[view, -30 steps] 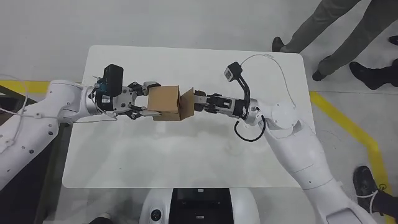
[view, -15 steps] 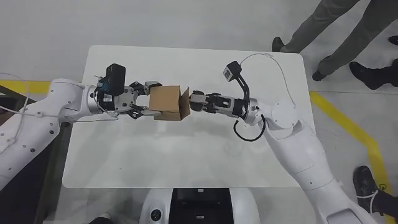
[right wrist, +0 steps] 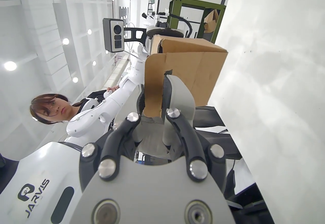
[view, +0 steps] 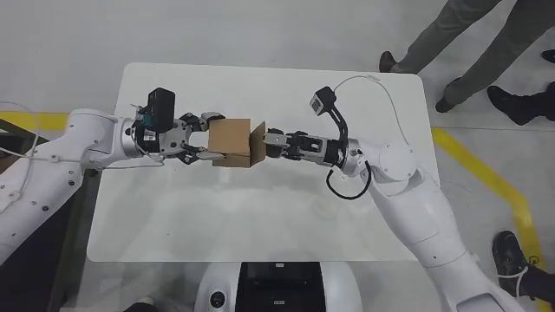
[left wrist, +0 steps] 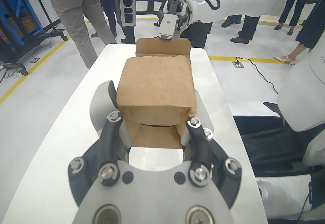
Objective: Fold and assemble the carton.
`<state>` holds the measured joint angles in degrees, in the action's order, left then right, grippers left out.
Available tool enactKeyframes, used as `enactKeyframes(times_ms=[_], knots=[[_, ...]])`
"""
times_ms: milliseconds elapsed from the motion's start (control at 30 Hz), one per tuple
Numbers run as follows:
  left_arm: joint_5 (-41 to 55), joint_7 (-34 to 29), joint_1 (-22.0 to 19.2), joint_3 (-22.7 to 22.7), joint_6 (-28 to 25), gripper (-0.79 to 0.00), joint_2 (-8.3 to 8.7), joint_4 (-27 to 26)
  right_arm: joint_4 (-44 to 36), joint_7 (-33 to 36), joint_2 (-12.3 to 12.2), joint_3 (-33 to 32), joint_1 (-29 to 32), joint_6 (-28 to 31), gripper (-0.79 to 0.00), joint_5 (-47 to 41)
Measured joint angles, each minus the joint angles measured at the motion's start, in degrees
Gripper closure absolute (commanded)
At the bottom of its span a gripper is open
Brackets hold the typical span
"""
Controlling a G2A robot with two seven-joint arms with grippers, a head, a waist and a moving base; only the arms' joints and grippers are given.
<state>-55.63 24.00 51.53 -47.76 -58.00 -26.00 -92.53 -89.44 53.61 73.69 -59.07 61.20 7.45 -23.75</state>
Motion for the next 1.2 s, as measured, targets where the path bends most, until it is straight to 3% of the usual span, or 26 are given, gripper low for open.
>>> enactKeyframes(times_ms=[167, 333, 500, 667, 833, 1000, 1200], knots=[[-0.06, 0.19, 0.22, -0.21, 0.0, -0.271, 0.01, 0.16, 0.15, -0.23, 0.16, 0.17, 0.19, 0.14, -0.169, -2.87], [-0.25, 0.54, 0.39, -0.5, 0.0, -0.268, 0.03, 0.1, 1.32, -1.42, 0.21, 0.36, 0.37, -0.66, -0.037, -3.2], [-0.6, 1.14, 0.67, -0.95, 0.0, -0.268, 0.13, -0.11, 1.92, -3.19, 0.35, 0.59, 0.58, -1.34, -0.009, -3.81], [-0.92, 1.59, 1.09, -1.28, 0.0, -0.265, 0.21, -0.18, 1.75, -3.03, 0.36, 0.83, 0.67, -1.66, -0.043, -3.89], [-1.13, 1.79, 1.56, -1.6, 0.0, -0.265, 0.28, -0.11, 1.3, -2.87, 0.29, 0.82, 0.75, -2.02, -0.148, -3.53], [-1.34, 1.87, 1.96, -1.97, 0.0, -0.265, 0.3, -0.08, 0.72, -2.25, 0.18, 0.95, 0.81, -2.52, -0.099, -2.74], [-1.67, 1.94, 2.44, -2.49, 0.0, -0.265, 0.27, -0.31, 0.57, -2.05, 0.08, 1.04, 0.93, -2.84, -0.111, -2.07]])
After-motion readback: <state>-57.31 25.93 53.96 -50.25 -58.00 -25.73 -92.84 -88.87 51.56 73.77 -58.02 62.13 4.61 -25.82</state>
